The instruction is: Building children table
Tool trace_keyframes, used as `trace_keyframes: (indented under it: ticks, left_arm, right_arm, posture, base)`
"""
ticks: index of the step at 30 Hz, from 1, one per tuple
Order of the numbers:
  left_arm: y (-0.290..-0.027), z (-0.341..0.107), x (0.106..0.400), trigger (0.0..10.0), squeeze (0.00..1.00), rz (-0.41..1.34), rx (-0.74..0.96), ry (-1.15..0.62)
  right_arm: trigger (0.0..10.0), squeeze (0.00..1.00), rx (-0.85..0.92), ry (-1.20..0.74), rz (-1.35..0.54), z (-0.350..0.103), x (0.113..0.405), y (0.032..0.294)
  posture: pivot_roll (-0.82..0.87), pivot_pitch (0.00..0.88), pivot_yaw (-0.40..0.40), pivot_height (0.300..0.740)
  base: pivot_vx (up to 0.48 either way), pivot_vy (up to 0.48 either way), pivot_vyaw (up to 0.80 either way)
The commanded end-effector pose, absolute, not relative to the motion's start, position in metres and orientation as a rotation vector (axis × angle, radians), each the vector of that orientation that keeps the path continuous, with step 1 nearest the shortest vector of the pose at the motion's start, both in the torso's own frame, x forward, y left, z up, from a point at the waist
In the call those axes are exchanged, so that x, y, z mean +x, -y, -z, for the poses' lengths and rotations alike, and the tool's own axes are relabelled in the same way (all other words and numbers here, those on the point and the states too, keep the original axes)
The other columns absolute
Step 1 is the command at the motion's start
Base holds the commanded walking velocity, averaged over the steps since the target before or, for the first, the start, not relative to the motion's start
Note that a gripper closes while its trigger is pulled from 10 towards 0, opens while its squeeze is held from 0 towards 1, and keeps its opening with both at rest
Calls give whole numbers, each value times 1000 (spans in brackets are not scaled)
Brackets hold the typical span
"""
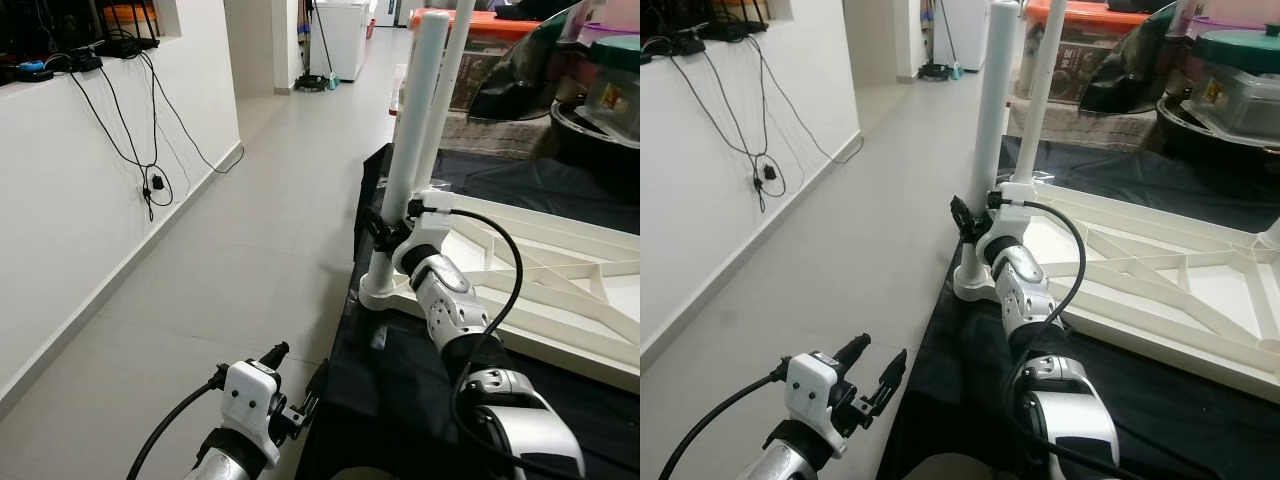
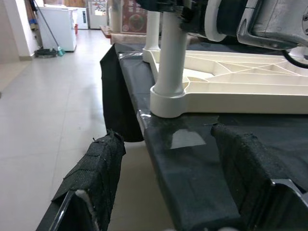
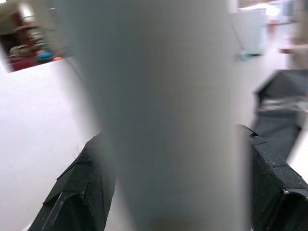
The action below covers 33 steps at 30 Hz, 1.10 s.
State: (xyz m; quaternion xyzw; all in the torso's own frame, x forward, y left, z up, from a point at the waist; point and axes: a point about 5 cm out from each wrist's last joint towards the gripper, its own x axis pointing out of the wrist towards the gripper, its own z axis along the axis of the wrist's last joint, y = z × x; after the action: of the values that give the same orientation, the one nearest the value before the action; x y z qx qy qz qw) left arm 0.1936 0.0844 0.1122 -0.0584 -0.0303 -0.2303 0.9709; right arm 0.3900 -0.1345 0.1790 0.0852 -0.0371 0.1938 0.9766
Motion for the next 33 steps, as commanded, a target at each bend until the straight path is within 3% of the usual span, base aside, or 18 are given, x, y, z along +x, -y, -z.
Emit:
trace_keyframes:
  ticks: [1, 6, 11, 12, 13, 17, 19, 21, 24, 25, 27, 29, 31, 33]
  left_arm:
    - [-84, -108, 193, 10000, 0, 470, -130, 35]
    - [-84, -107, 193, 10000, 0, 470, -128, 34]
    - [-84, -107, 193, 10000, 0, 471, -127, 34]
    - [-84, -107, 193, 10000, 0, 471, -127, 34]
    - [-84, -107, 193, 10000, 0, 471, -127, 34]
    - [-84, -107, 193, 10000, 0, 472, -128, 34]
    - [-83, -107, 193, 10000, 0, 472, -127, 33]
    - [-83, -107, 193, 10000, 0, 472, -127, 33]
    - [-83, -106, 193, 10000, 0, 473, -127, 32]
    - [-83, -106, 193, 10000, 0, 473, -127, 32]
    - [-83, -106, 192, 10000, 0, 475, -126, 31]
    - [-83, -106, 192, 10000, 0, 475, -126, 31]
    - [-83, -106, 193, 10000, 0, 476, -126, 30]
    - [-83, -106, 193, 10000, 0, 477, -126, 30]
  right_arm:
    - [10000, 0, 169, 87, -441, -181, 389, 129]
    - [10000, 0, 88, -6, -859, -167, 371, 102]
    - [10000, 0, 66, -26, -944, -164, 367, 97]
    - [9490, 0, 56, -21, -955, -163, 367, 96]
    - [0, 0, 50, -24, -943, -162, 368, 95]
    - [0, 0, 28, -13, -924, -162, 369, 94]
    - [0, 0, -19, -39, -739, -155, 378, 98]
    - [0, 0, -19, -39, -739, -155, 378, 98]
    - [0, 0, -33, -100, -298, -147, 389, 128]
    - [0, 0, -33, -100, -298, -147, 389, 128]
    - [0, 0, -28, -101, 35, -147, 389, 155]
    - [0, 0, -28, -101, 35, -147, 389, 155]
    - [0, 0, 25, -106, 225, -144, 381, 163]
    - [0, 0, 43, -110, 276, -142, 378, 164]
  posture:
    - [44, 0, -34, 740]
    - [44, 0, -34, 740]
    - [47, 0, -35, 740]
    - [47, 0, -35, 740]
    - [47, 0, -35, 740]
    - [50, 0, -35, 740]
    - [50, 0, -35, 740]
    - [50, 0, -35, 740]
    - [47, 0, -35, 740]
    - [47, 0, -35, 740]
    - [47, 0, -35, 740]
    - [47, 0, -35, 740]
    - [44, 0, -33, 740]
    - [44, 0, -33, 740]
  base:
    - [0, 0, 0]
    - [0, 0, 0]
    - [0, 0, 0]
    - [0, 0, 0]
    - [0, 0, 0]
    - [0, 0, 0]
    - [0, 0, 0]
    - [0, 0, 0]
    - [0, 0, 0]
    - [0, 0, 0]
    - [0, 0, 0]
    - [0, 0, 0]
    - [0, 0, 0]
    - [0, 0, 0]
